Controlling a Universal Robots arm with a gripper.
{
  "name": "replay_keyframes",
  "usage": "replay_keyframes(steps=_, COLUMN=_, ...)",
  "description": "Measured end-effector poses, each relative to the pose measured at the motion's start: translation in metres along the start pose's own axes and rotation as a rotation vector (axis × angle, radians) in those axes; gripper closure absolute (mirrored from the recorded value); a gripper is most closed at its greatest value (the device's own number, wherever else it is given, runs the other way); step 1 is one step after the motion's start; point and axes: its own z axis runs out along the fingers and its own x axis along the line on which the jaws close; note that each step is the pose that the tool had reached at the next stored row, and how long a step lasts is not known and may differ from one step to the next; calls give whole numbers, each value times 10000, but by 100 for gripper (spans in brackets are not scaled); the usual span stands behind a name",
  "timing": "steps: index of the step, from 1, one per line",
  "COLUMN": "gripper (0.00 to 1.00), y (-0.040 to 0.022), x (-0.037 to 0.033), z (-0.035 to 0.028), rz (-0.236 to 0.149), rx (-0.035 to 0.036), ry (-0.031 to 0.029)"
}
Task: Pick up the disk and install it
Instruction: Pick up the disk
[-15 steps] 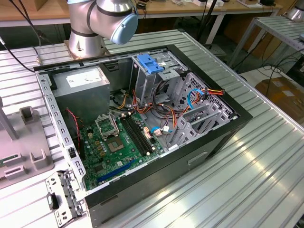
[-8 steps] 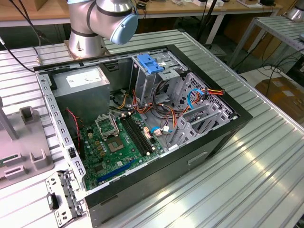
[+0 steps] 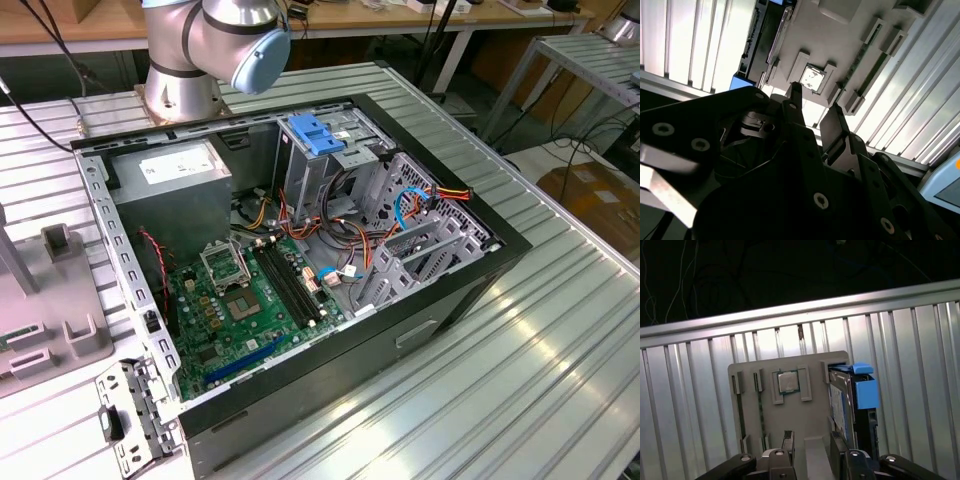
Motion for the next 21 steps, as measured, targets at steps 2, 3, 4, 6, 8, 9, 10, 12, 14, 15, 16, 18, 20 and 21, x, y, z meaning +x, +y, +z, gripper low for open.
replay_keyframes(steps=2, gripper=58, y=6, x=-16, z=3, rz=-1, rx=0, ry=0)
replay_keyframes(steps=3, gripper=58, y=8, x=-24, z=4, rz=0, rx=0, ry=0)
replay_keyframes(steps=4, gripper=58, y=11, x=-36, z=6, rz=0, rx=0, ry=0)
replay_keyframes(steps=6, gripper=58, y=17, x=-56, z=8, rz=1, rx=0, ry=0)
replay_keyframes(steps=8, gripper=58, y=22, x=-77, z=13, rz=-3, rx=0, ry=0)
replay_keyframes(steps=9, gripper=58, y=25, x=-90, z=15, rz=-10, rx=1, ry=0)
replay_keyframes(steps=10, gripper=58, y=27, x=-100, z=17, rz=-29, rx=1, ry=0)
replay_keyframes(steps=12, gripper=58, y=35, x=-148, z=28, rz=-233, rx=5, ry=-1)
replay_keyframes(steps=14, gripper=58, y=40, x=-181, z=33, rz=-343, rx=6, ry=-1)
replay_keyframes(steps=15, gripper=58, y=45, x=-211, z=38, rz=-403, rx=7, ry=-1)
replay_keyframes(steps=16, gripper=58, y=50, x=-243, z=42, rz=-456, rx=9, ry=-2)
replay_keyframes(steps=18, gripper=58, y=55, x=-275, z=47, rz=-513, rx=11, ry=-2)
replay_keyframes(steps=20, gripper=58, y=55, x=-275, z=46, rz=-515, rx=10, ry=-1)
replay_keyframes(steps=21, gripper=58, y=55, x=-275, z=46, rz=-514, rx=9, ry=-1)
